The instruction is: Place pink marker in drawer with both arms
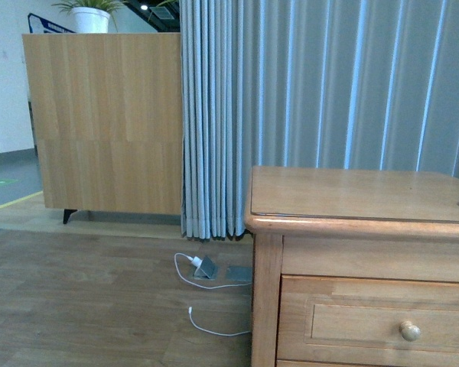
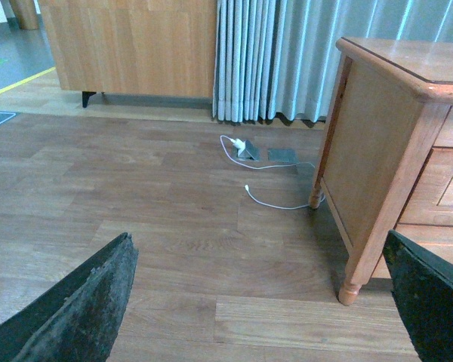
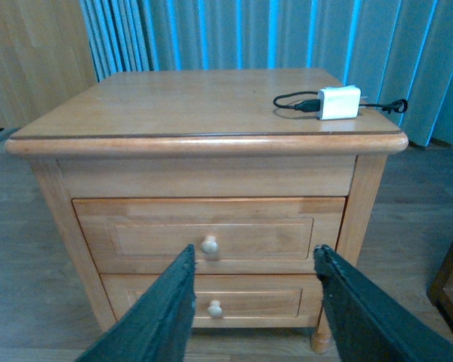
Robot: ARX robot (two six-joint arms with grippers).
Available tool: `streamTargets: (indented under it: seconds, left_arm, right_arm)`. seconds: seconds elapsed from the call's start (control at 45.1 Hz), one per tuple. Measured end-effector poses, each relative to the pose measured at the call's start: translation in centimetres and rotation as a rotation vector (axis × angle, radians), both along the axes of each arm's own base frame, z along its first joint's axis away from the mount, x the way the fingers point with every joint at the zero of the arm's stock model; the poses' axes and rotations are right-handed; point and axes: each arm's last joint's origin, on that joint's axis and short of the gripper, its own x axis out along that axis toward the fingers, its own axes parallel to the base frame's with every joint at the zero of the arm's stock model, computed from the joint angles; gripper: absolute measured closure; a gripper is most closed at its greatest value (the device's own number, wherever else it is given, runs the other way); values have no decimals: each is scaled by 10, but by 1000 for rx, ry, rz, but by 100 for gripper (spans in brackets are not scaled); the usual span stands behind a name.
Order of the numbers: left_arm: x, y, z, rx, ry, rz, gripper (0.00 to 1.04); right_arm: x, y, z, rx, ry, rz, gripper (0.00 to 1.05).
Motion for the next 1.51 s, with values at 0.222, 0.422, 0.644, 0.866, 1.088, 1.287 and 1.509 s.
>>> streamTargets:
  seconds: [0.222,0.422,0.644,0.866,1.088,1.287,1.509]
  left_arm:
    - [0,0,0,0,0,0,6]
    - [0,0,0,0,0,0,6]
    - [0,0,0,0,0,0,6]
    - [0,0,0,0,0,0,6]
    - [0,0,0,0,0,0,6]
    - [0,0,0,0,0,0,6]
    - [0,0,0,0,0,0,6]
  right_arm:
    - [-9,11,-15,-10,6,3,97]
    - [-17,25,-23,-14,3,3,103]
    - [-23,26,-29,-14,2,9,103]
    - [-27,26,-37,-15,-6,9,103]
    - [-31,26,-37,-15,-6,9,103]
    - [-40,27,-39,-15,-2,10,103]
    - [-40,27,-39,-17,-3,11,101]
